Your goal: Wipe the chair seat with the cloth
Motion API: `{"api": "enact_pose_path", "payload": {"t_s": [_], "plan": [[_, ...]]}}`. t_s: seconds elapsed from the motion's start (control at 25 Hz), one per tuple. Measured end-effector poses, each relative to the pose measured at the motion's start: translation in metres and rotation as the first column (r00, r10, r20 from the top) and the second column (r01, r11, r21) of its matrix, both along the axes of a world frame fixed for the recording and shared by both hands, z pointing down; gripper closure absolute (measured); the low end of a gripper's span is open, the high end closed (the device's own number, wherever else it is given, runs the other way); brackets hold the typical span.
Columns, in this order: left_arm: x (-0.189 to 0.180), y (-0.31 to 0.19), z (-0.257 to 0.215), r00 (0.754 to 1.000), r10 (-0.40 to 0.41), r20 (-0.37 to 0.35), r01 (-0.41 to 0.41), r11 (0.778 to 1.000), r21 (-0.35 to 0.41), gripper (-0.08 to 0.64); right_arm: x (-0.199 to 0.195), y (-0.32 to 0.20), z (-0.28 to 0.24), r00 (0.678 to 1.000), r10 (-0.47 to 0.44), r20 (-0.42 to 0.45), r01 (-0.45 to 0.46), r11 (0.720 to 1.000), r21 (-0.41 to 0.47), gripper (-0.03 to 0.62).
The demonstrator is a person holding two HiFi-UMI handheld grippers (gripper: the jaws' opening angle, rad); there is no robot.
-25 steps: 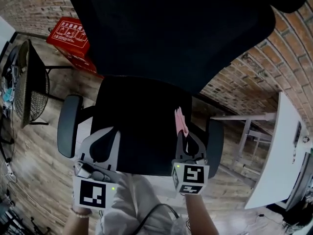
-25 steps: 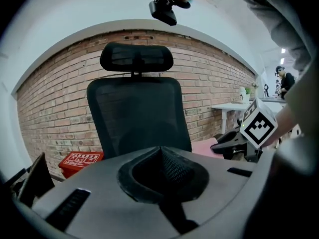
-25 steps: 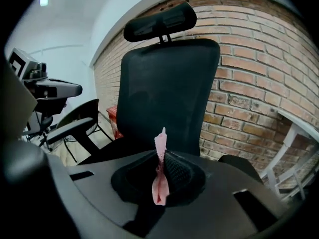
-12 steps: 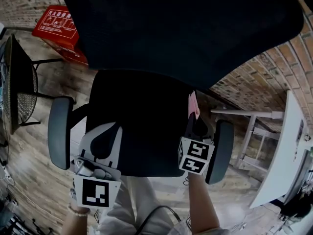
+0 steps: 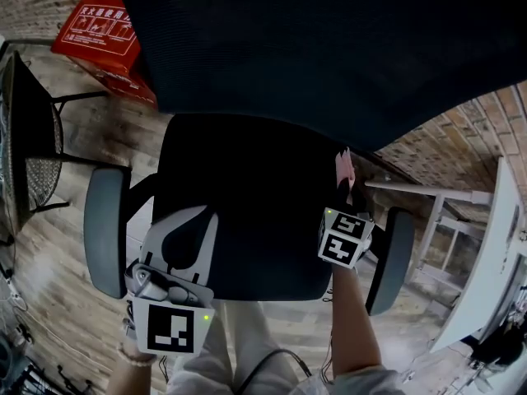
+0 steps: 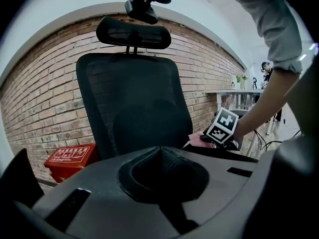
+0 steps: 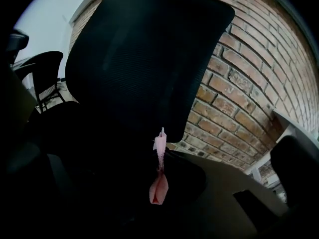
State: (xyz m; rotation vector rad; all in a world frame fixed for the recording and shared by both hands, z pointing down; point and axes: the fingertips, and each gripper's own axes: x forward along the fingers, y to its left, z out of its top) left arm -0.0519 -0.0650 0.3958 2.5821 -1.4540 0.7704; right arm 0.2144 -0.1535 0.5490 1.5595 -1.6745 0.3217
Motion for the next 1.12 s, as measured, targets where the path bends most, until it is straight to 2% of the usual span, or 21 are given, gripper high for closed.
{"api": "enact_pose_path", "payload": {"t_s": [0.2,0.4,0.52,0.76,0.92,1.12], "plan": [[-0.009,-0.002,0.012,1.0,-0.008,0.001,0.008,1.0,-0.012,0.541,-0.013,-0.006,0.033,0.998,-0.005,0.067,0.011,0.996,-0.092,0.537],[-0.017,-0.003,0.023,1.0,-0.022,-0.001,0.022,1.0,-0.019,0.541,-0.029,-0.013,0.054,0.988,0.03,0.153,-0.011,0.992,-0.126,0.537],[-0.02,-0.003,0.027,1.0,-0.03,-0.004,0.03,0.999,-0.021,0.541,-0.042,-0.018,0.06,0.982,0.017,0.189,0.01,0.99,-0.141,0.537],[-0.026,0.002,0.033,0.997,-0.068,-0.03,0.067,0.997,-0.041,0.541,-0.087,-0.026,0.069,0.96,-0.103,0.26,0.15,0.975,-0.166,0.537],[-0.025,0.009,0.038,0.997,-0.073,-0.038,0.071,0.997,-0.044,0.541,-0.116,-0.029,0.073,0.94,-0.197,0.278,0.249,0.955,-0.164,0.537],[-0.031,0.016,0.042,0.995,-0.092,-0.04,0.09,0.995,-0.05,0.541,-0.159,-0.033,0.074,0.9,-0.3,0.316,0.36,0.92,-0.152,0.537]]}}
